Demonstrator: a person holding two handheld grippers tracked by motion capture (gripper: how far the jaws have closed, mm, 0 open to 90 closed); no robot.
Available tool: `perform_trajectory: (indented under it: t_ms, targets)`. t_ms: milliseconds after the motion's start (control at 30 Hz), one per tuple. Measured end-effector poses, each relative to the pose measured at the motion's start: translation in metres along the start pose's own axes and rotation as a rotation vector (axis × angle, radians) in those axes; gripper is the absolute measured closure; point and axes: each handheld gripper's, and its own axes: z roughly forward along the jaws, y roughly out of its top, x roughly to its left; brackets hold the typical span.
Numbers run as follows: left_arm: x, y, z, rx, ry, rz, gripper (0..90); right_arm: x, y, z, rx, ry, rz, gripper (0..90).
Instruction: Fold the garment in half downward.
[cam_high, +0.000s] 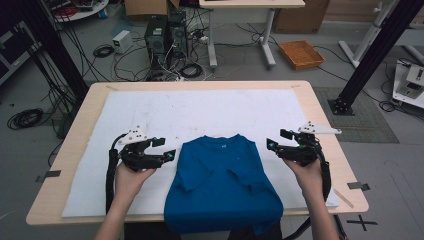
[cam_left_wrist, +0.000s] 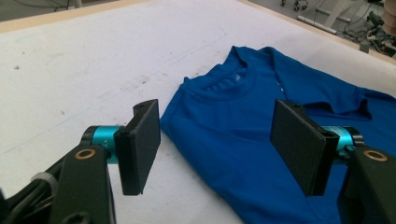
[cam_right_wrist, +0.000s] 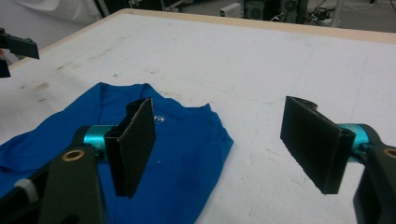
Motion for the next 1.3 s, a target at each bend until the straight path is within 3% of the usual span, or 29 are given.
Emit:
perform_trajectory:
  t_ms: [167,233,367,467,500,533,567,633,800,867,933,967,1000,1033,1133,1200,1233,1267,1300]
  targets:
    - [0.015,-0.002,0.013,0.035,0.005,-0.106,38.7,-0.006,-0.003,0.015,0.026,-0.023,0.02,35.4]
    - [0.018,-0.003,0.017,0.049,0.004,-0.118,41.4,-0.008,-0.006,0.022,0.049,-0.035,0.025,38.2]
    - [0.023,-0.006,0.04,0.107,-0.005,-0.189,45.1,-0.014,-0.013,0.033,0.08,-0.056,0.063,43.4]
    - [0.022,-0.007,0.047,0.141,0.004,-0.195,48.4,-0.016,-0.017,0.039,0.106,-0.048,0.085,45.9]
    - [0.023,-0.008,0.052,0.16,0.0,-0.22,49.1,-0.016,-0.02,0.045,0.134,-0.039,0.099,47.7]
    - [0.023,-0.008,0.052,0.16,0.0,-0.22,50.9,-0.016,-0.02,0.045,0.134,-0.039,0.099,47.7]
    - [0.023,-0.009,0.054,0.167,0.001,-0.226,51.0,-0.016,-0.024,0.052,0.182,-0.03,0.114,49.9]
    - [0.023,-0.011,0.058,0.184,0.012,-0.237,51.0,-0.016,-0.027,0.058,0.212,-0.04,0.119,52.0]
    - [0.021,-0.014,0.068,0.206,-0.001,-0.239,51.0,-0.014,-0.032,0.067,0.242,-0.038,0.113,52.5]
    - [0.018,-0.015,0.07,0.214,0.002,-0.228,51.0,-0.011,-0.033,0.072,0.256,-0.039,0.089,54.6]
    - [0.015,-0.015,0.073,0.234,0.005,-0.206,60.6,-0.008,-0.035,0.078,0.284,-0.051,0.071,58.5]
    - [0.014,-0.016,0.074,0.25,0.013,-0.19,60.6,-0.006,-0.035,0.08,0.296,-0.052,0.054,64.4]
    - [0.013,-0.017,0.075,0.261,0.019,-0.172,66.9,-0.005,-0.036,0.082,0.304,-0.064,0.03,68.9]
    - [0.012,-0.017,0.074,0.258,0.039,-0.149,79.5,-0.002,-0.035,0.082,0.298,-0.064,0.0,81.9]
    - [0.014,-0.019,0.07,0.242,0.056,-0.163,84.6,-0.002,-0.035,0.08,0.288,-0.085,-0.019,87.2]
    - [0.015,-0.019,0.069,0.247,0.056,-0.169,84.7,-0.004,-0.034,0.076,0.274,-0.103,-0.006,86.1]
    - [0.015,-0.019,0.069,0.248,0.068,-0.178,69.3,-0.009,-0.033,0.072,0.253,-0.088,0.018,74.7]
    - [0.016,-0.018,0.068,0.233,0.08,-0.2,69.3,-0.009,-0.033,0.072,0.253,-0.088,0.018,74.7]
    - [0.018,-0.017,0.067,0.206,0.076,-0.216,59.0,-0.011,-0.03,0.069,0.22,-0.07,0.021,72.0]
